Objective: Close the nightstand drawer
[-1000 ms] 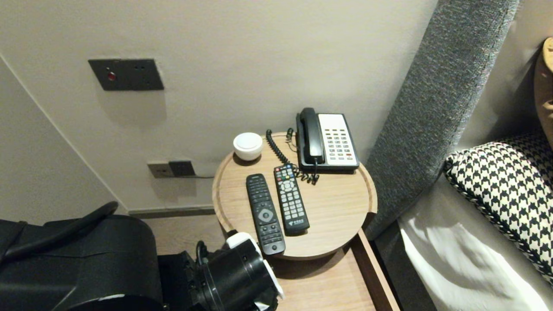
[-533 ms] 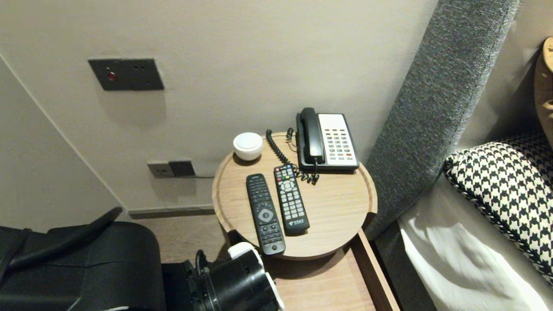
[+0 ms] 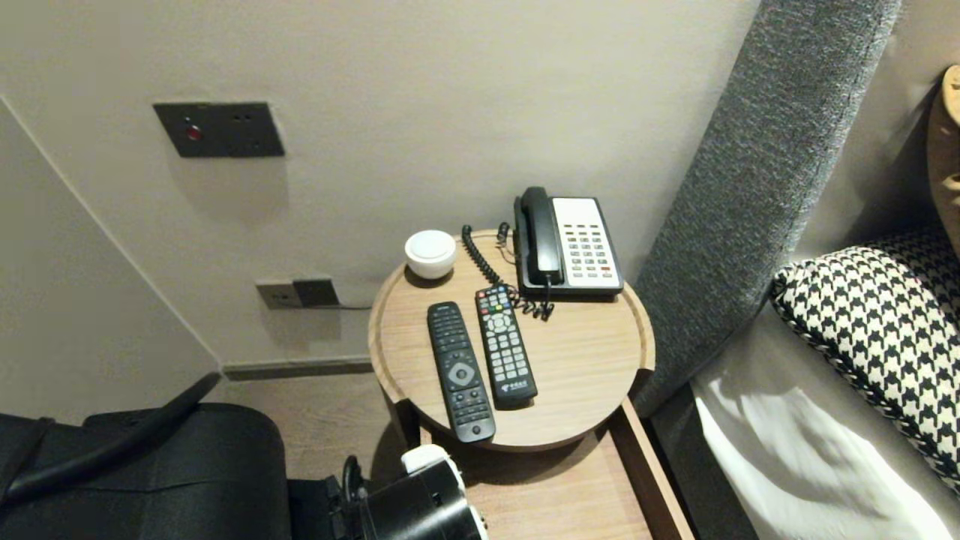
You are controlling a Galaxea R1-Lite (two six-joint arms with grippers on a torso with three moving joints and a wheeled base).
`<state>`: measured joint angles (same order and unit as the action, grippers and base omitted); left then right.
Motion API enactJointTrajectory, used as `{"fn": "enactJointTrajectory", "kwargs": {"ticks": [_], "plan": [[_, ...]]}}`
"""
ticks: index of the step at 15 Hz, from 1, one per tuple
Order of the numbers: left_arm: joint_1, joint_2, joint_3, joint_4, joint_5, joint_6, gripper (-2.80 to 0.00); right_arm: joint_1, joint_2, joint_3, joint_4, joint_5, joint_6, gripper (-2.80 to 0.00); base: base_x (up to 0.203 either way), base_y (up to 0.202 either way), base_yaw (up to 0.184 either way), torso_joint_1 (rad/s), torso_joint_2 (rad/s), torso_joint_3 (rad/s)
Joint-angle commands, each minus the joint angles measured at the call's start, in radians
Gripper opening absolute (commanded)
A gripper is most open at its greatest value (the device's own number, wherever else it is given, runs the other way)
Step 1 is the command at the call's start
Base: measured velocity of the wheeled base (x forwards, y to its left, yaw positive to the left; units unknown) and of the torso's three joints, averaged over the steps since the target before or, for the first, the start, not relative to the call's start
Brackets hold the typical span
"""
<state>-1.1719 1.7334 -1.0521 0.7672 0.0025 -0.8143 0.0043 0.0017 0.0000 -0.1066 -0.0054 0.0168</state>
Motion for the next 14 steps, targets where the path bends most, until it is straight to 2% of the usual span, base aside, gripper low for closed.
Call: {"fn": "enactJointTrajectory", "kwargs": {"ticks": [1,6,14], "plan": [[-0.012,0.015,0.0,0.001,-0.024,-0.008,-2.8,0.0,0.001,0.04,-0.001,-0.001,0.0,-2.8,0.0,0.0,0.0,0.0,0.0,0.0],[-0.012,0.071,-0.007,-0.012,-0.031,-0.009,-2.8,0.0,0.001,0.04,-0.002,0.001,0.0,-2.8,0.0,0.0,0.0,0.0,0.0,0.0],[0.009,0.115,-0.029,-0.112,-0.032,-0.009,-2.8,0.0,0.001,0.04,-0.001,-0.001,0.0,-2.8,0.0,0.0,0.0,0.0,0.0,0.0]]}}
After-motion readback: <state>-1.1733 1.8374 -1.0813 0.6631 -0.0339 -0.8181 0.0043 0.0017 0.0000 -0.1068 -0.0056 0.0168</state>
